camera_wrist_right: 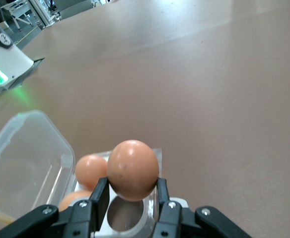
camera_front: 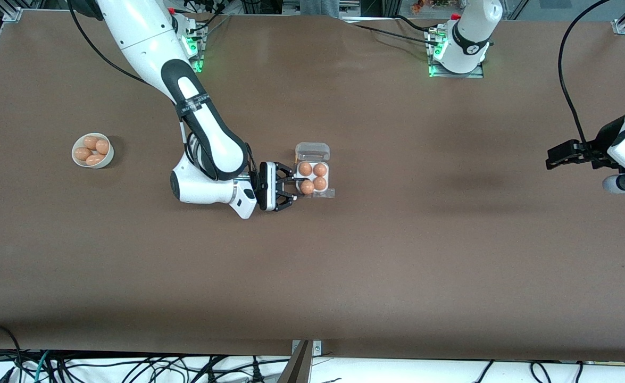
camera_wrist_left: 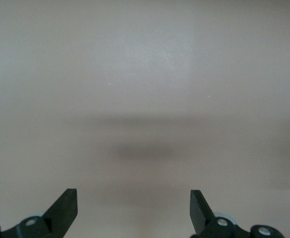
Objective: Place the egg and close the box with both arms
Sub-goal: 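Lower the egg into the empty carton cup and open the right gripper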
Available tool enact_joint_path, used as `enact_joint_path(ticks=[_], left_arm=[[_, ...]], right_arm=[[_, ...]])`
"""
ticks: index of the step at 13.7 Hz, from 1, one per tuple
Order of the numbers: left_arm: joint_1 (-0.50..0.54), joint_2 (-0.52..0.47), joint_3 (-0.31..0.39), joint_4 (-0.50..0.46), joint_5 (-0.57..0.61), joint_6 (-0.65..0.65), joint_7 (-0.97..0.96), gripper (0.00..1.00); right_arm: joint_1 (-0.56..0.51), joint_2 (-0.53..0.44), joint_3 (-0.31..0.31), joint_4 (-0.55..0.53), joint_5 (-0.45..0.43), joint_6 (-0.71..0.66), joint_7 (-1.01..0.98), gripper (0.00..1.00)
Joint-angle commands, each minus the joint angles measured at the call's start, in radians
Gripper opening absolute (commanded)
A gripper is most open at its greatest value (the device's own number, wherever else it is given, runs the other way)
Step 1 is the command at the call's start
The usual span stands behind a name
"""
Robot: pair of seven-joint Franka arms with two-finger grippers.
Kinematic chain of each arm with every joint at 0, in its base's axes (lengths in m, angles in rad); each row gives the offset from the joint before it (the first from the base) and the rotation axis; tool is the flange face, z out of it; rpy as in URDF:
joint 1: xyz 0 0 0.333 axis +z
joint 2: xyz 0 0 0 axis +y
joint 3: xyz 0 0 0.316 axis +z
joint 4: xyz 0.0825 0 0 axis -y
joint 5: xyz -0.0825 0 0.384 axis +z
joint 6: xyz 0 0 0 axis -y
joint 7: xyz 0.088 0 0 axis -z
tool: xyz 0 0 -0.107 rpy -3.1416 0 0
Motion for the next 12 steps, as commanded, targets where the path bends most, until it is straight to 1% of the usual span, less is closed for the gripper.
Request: enact_joint_path(ticks=[1,8,10,11,12], left_arm=[[0.002,-0.005,-0.001,0.013,0.02,-0.019,0.012,1.0],[0.001,-0.005,-0.002,0.015,0.017,-0.019,0.002,1.0],[0.001,-0.005,-0.002,0.015,0.017,-0.019,0.0,1.0],[0.001,-0.005,-0.002,0.015,0.017,-0.019,0.0,1.0],[0.001,-0.005,-0.002,0.015,0.017,-0.019,0.002,1.0]], right_arm=[[-0.002,0.007,0.002,-0.015,0.026,0.002,-0.047,0.19],[-0.001,0.013,0.004,-0.037,0.026,-0.009,-0.076,0.17],[-0.001,0.011,0.02,-0.037,0.025,-0.01,-0.078,0.17],[-0.001,0.011,0.02,-0.034,0.023,-0.009,-0.094,0.19],[-0.001,0.01,0.023,-0.032,0.026,-0.009,-0.117,0.61]])
